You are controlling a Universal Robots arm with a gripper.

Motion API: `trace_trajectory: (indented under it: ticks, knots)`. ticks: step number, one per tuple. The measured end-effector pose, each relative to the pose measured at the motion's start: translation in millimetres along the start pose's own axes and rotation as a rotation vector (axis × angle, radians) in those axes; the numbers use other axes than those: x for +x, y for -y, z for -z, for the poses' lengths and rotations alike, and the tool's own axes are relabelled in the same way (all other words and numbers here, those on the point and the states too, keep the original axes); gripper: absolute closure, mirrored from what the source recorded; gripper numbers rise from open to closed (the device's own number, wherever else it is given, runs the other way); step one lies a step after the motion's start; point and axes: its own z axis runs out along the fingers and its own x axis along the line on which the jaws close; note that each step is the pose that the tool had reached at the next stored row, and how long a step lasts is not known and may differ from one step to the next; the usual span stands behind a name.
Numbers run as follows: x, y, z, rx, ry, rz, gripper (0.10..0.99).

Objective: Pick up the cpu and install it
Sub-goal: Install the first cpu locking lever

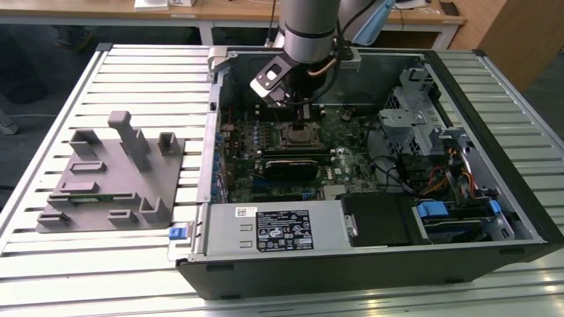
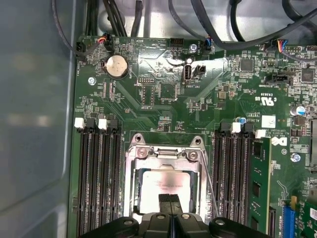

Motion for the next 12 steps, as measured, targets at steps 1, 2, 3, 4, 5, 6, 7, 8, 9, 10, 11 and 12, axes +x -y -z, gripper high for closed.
trace_trajectory:
  ticks: [1, 2, 3, 4, 5, 6, 7, 8, 9, 10, 11, 12]
  knots:
    - [0.0, 0.0, 1.3, 0.0, 0.0001, 0.0, 0.98]
    - [0.0, 0.0, 2.7, 0.0, 0.0002, 0.0, 0.98]
    - [0.0, -0.1, 4.1, 0.0, 0.0002, 0.0, 0.98]
    - [0.1, -0.1, 5.3, 0.0, 0.0002, 0.0, 0.98]
    - [0.1, -0.1, 6.6, 0.0, 0.0002, 0.0, 0.98]
    - [0.1, -0.1, 7.9, 0.0, 0.0002, 0.0, 0.98]
    - [0.1, -0.2, 9.3, 0.0, 0.0001, 0.0, 0.98]
    - [0.2, -0.2, 10.8, 0.0, 0.0001, 0.0, 0.98]
    - [0.2, -0.2, 12.3, 0.0, 0.0001, 0.0, 0.98]
    - [0.2, -0.2, 13.8, 0.0, 0.0002, 0.0, 0.98]
    - [0.2, -0.3, 15.3, 0.0, 0.0001, 0.0, 0.98]
    - [0.3, -0.3, 16.9, 0.0, 0.0001, 0.0, 0.98]
